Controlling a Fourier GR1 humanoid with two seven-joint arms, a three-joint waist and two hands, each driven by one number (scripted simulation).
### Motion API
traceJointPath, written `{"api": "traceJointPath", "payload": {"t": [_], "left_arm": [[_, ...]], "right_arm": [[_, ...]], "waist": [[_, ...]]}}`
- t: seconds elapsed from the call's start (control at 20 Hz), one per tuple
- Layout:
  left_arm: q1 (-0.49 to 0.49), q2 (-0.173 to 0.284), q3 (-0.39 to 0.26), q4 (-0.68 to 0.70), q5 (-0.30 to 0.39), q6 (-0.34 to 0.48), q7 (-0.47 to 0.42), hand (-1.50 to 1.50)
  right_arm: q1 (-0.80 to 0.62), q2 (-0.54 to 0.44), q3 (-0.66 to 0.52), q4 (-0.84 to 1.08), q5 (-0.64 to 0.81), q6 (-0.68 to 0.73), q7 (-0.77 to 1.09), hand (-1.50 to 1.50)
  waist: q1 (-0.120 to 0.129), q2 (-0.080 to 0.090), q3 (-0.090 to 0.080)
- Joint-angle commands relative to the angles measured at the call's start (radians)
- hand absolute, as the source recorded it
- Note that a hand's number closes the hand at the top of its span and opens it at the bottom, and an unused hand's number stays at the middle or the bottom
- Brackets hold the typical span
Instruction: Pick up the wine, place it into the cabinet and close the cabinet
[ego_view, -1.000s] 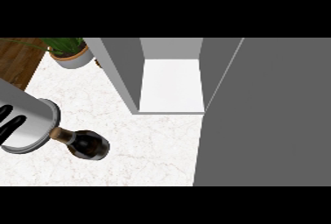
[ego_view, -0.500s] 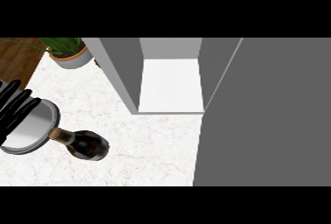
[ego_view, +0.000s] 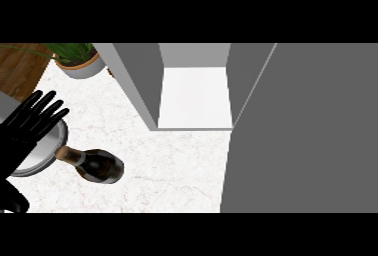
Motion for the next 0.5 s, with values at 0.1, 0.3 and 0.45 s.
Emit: {"api": "traceJointPath", "payload": {"t": [0.1, 0.3, 0.45], "left_arm": [[-0.034, -0.024, -0.001, 0.226, -0.170, -0.120, -0.151, -1.50], [-0.056, -0.026, 0.009, 0.382, -0.302, -0.186, -0.306, -1.50], [-0.126, -0.038, -0.003, 0.496, -0.385, -0.151, -0.371, -1.50]], "right_arm": [[-0.019, -0.006, -0.027, -0.067, -0.047, 0.000, 0.056, -1.50], [-0.018, 0.017, 0.018, -0.063, 0.010, -0.025, 0.068, -1.50], [0.023, -0.020, -0.059, -0.067, -0.072, 0.040, 0.015, -1.50]], "waist": [[0.001, 0.000, 0.000], [0.000, 0.001, -0.001], [-0.003, 0.001, 0.000]]}}
